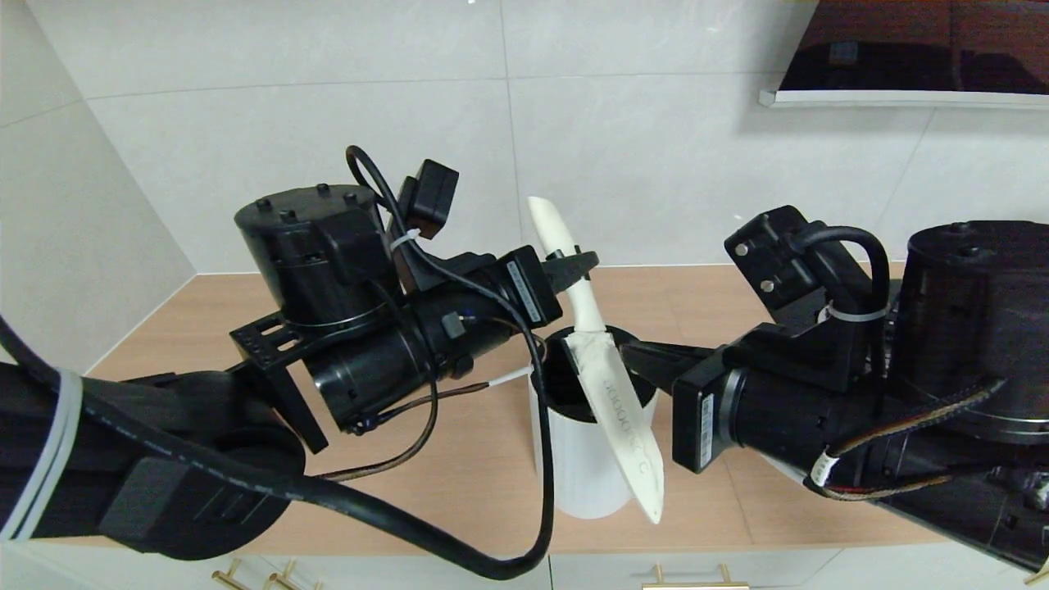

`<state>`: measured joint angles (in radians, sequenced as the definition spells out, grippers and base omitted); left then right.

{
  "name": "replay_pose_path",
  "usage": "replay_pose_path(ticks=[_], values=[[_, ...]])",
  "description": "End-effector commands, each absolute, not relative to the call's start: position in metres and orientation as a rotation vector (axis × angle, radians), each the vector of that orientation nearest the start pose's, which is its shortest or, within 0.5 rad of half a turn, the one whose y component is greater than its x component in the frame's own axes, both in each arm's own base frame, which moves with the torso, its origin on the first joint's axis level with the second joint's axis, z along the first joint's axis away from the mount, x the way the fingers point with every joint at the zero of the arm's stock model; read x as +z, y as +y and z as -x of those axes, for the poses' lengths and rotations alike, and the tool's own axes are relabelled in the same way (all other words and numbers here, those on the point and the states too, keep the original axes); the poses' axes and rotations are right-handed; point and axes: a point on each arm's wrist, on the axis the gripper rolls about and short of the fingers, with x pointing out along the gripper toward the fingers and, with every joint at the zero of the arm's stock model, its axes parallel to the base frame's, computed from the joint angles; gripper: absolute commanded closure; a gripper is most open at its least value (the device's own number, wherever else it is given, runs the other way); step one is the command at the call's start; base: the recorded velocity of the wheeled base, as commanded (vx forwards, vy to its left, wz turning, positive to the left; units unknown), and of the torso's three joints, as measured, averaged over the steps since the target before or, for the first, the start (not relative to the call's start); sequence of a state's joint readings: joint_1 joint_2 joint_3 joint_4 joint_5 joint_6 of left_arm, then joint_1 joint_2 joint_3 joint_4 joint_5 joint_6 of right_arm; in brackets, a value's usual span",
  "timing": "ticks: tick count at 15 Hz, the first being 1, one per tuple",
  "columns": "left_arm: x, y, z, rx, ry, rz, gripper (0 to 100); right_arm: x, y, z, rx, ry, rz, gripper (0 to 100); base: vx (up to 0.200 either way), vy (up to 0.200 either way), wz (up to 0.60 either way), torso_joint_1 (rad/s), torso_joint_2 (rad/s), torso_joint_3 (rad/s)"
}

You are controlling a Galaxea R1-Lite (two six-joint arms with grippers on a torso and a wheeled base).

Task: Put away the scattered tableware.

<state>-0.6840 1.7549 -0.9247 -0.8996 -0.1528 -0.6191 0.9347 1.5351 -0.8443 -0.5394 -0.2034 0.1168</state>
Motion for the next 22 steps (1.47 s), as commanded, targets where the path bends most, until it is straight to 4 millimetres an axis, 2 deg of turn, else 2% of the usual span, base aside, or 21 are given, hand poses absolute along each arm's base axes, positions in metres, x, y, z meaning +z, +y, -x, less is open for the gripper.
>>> replay_pose_path(ticks=[1,4,8,10,12,13,15,17,20,22], values=[[0.237,-0.204,-0.252,-0.808,0.134,0.597,100,0.238,0.212,-0.164,0.717,0.152,-0.041,0,0.000,0.000,0.00,0.000,0.00,0.000],[0.264,-0.198,-0.255,-0.649,-0.030,0.567,100,0.249,0.197,-0.168,0.674,0.116,-0.066,0,0.000,0.000,0.00,0.000,0.00,0.000],[0.294,-0.181,-0.236,-0.605,-0.155,0.542,100,0.252,0.183,-0.180,0.609,0.102,-0.074,0,0.000,0.000,0.00,0.000,0.00,0.000],[0.299,-0.176,-0.227,-0.608,-0.186,0.496,100,0.252,0.180,-0.183,0.592,0.101,-0.075,0,0.000,0.000,0.00,0.000,0.00,0.000],[0.299,-0.173,-0.219,-0.581,-0.232,0.364,100,0.251,0.179,-0.185,0.582,0.102,-0.075,0,0.000,0.000,0.00,0.000,0.00,0.000],[0.298,-0.175,-0.220,-0.540,-0.235,0.330,100,0.251,0.178,-0.186,0.576,0.105,-0.074,0,0.000,0.000,0.00,0.000,0.00,0.000],[0.291,-0.194,-0.225,-0.395,-0.234,0.236,100,0.252,0.176,-0.187,0.566,0.098,-0.075,0,0.000,0.000,0.00,0.000,0.00,0.000],[0.293,-0.215,-0.224,-0.355,-0.257,0.227,100,0.253,0.172,-0.187,0.552,0.093,-0.078,0,0.000,0.000,0.00,0.000,0.00,0.000],[0.288,-0.221,-0.223,-0.252,-0.240,0.180,100,0.256,0.168,-0.186,0.544,0.083,-0.083,0,0.000,0.000,0.00,0.000,0.00,0.000],[0.284,-0.229,-0.231,-0.153,-0.227,0.188,100,0.253,0.167,-0.189,0.535,0.092,-0.081,0,0.000,0.000,0.00,0.000,0.00,0.000]])
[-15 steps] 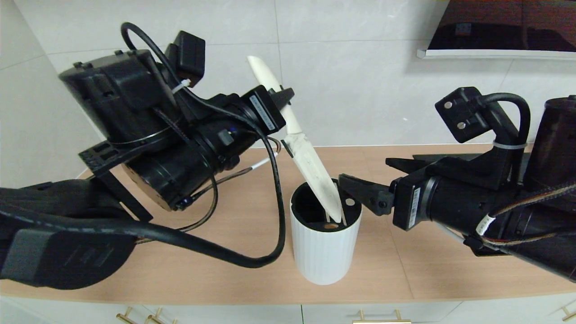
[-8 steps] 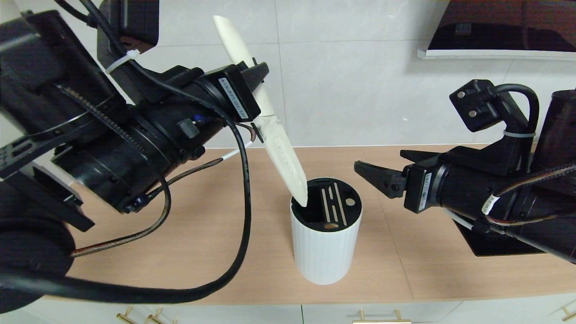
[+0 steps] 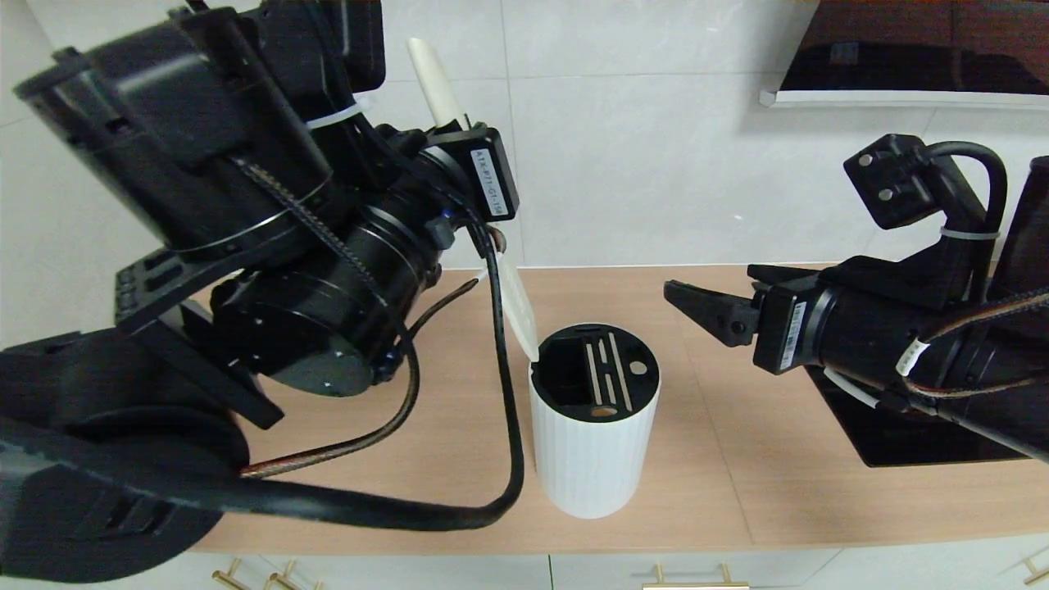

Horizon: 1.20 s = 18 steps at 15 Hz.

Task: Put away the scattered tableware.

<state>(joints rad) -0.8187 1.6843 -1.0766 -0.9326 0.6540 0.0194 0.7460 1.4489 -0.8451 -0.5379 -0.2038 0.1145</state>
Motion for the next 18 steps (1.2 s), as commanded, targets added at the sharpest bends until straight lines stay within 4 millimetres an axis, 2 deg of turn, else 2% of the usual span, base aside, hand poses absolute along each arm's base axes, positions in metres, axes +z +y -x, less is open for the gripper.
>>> replay_pose_path(ticks=[1,4,7,10,18], values=[[0.284,-0.232,-0.234,-0.123,-0.228,0.198,100,0.252,0.168,-0.189,0.535,0.096,-0.079,0,0.000,0.000,0.00,0.000,0.00,0.000],[0.275,-0.253,-0.237,-0.062,-0.210,0.213,100,0.251,0.169,-0.191,0.535,0.101,-0.076,0,0.000,0.000,0.00,0.000,0.00,0.000],[0.265,-0.263,-0.246,-0.061,-0.207,0.210,100,0.250,0.169,-0.191,0.535,0.103,-0.075,0,0.000,0.000,0.00,0.000,0.00,0.000],[0.260,-0.267,-0.251,-0.056,-0.200,0.203,100,0.250,0.169,-0.191,0.535,0.104,-0.075,0,0.000,0.000,0.00,0.000,0.00,0.000],[0.230,-0.284,-0.260,-0.066,-0.144,0.146,100,0.247,0.171,-0.194,0.532,0.114,-0.071,0,0.000,0.000,0.00,0.000,0.00,0.000]])
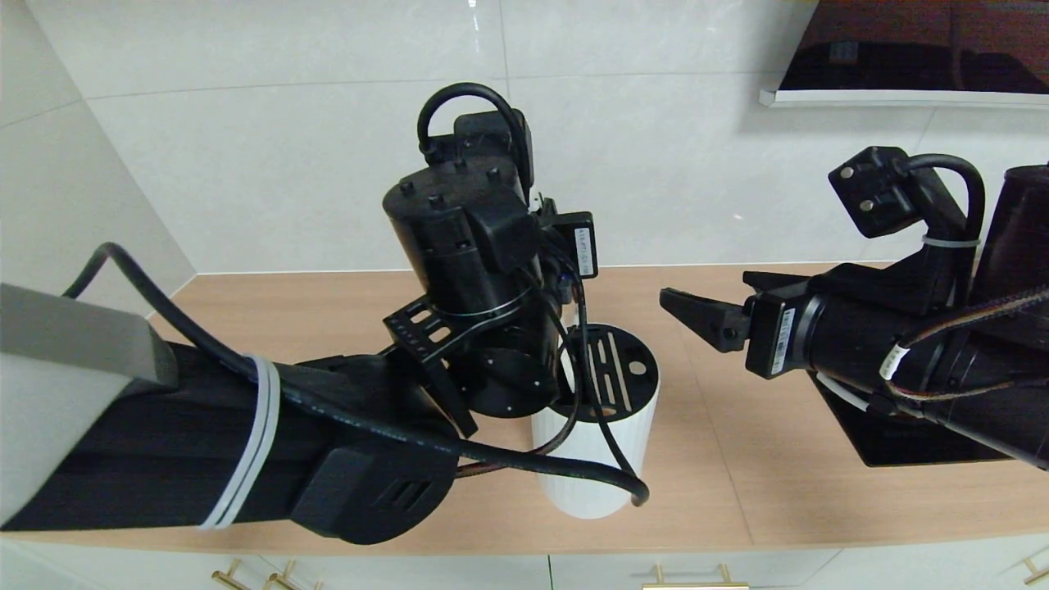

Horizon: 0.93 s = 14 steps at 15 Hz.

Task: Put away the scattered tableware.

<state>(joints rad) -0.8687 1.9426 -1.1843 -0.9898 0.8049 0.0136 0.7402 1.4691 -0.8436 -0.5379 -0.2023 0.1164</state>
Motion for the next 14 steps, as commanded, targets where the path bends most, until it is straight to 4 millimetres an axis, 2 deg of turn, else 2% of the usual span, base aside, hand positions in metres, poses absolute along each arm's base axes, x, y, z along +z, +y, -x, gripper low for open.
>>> replay_pose_path(ticks=[1,9,12,14], values=[[0.226,-0.287,-0.259,-0.071,-0.138,0.142,100,0.246,0.171,-0.194,0.532,0.117,-0.070,0,0.000,0.000,0.00,0.000,0.00,0.000],[0.195,-0.305,-0.264,-0.083,-0.082,0.094,100,0.244,0.173,-0.196,0.531,0.127,-0.065,0,0.000,0.000,0.00,0.000,0.00,0.000],[0.173,-0.315,-0.267,-0.088,-0.047,0.062,100,0.244,0.173,-0.196,0.530,0.127,-0.065,0,0.000,0.000,0.00,0.000,0.00,0.000],[0.165,-0.317,-0.269,-0.088,-0.034,0.056,100,0.243,0.171,-0.198,0.522,0.128,-0.065,0,0.000,0.000,0.00,0.000,0.00,0.000]])
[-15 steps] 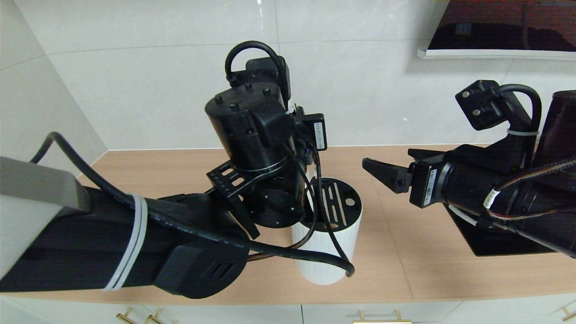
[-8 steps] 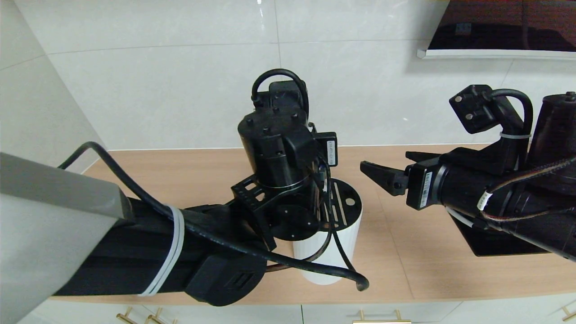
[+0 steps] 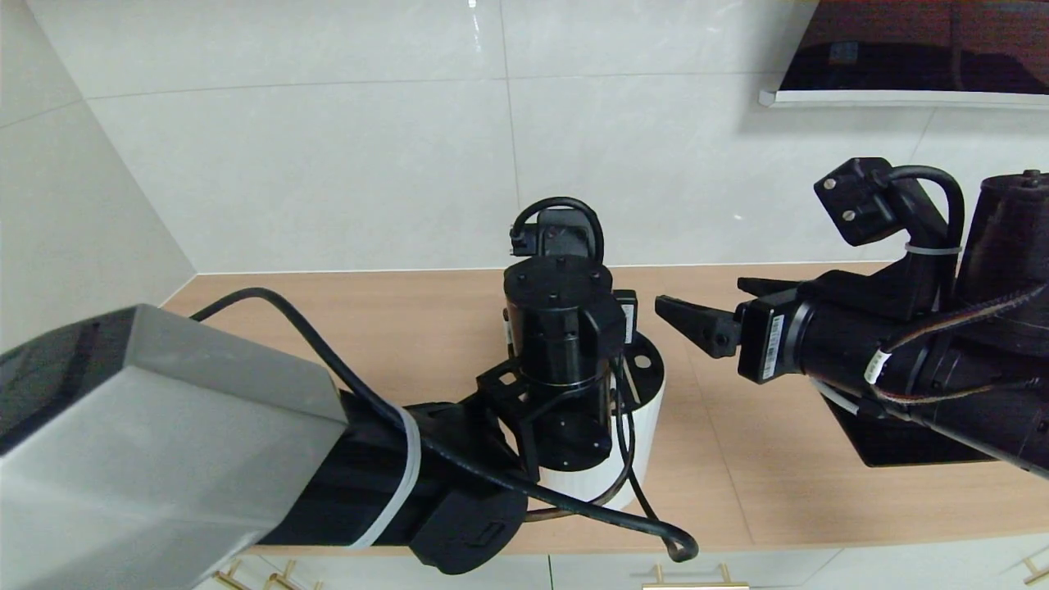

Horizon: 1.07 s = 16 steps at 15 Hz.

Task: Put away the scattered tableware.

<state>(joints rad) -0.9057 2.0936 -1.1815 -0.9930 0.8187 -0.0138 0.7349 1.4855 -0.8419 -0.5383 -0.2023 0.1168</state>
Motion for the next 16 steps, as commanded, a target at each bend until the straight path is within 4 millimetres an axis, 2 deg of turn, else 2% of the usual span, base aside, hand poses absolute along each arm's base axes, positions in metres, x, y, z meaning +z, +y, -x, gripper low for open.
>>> replay_pose_path(ticks=[1,7,8,11,16], values=[[0.163,-0.318,-0.270,-0.088,-0.030,0.051,100,0.243,0.171,-0.198,0.521,0.128,-0.065,0,0.000,0.000,0.00,0.000,0.00,0.000],[0.151,-0.320,-0.271,-0.089,-0.009,0.030,100,0.243,0.171,-0.198,0.521,0.128,-0.065,0,0.000,0.000,0.00,0.000,0.00,0.000],[0.150,-0.320,-0.270,-0.089,-0.006,0.027,0,0.243,0.171,-0.198,0.521,0.128,-0.065,0,0.000,0.000,0.00,0.000,0.00,0.000],[0.150,-0.320,-0.268,-0.095,-0.005,0.025,0,0.243,0.171,-0.198,0.521,0.128,-0.065,0,0.000,0.000,0.00,0.000,0.00,0.000],[0.162,-0.319,-0.265,-0.099,-0.045,0.071,0,0.243,0.171,-0.198,0.521,0.128,-0.065,0,0.000,0.000,0.00,0.000,0.00,0.000]])
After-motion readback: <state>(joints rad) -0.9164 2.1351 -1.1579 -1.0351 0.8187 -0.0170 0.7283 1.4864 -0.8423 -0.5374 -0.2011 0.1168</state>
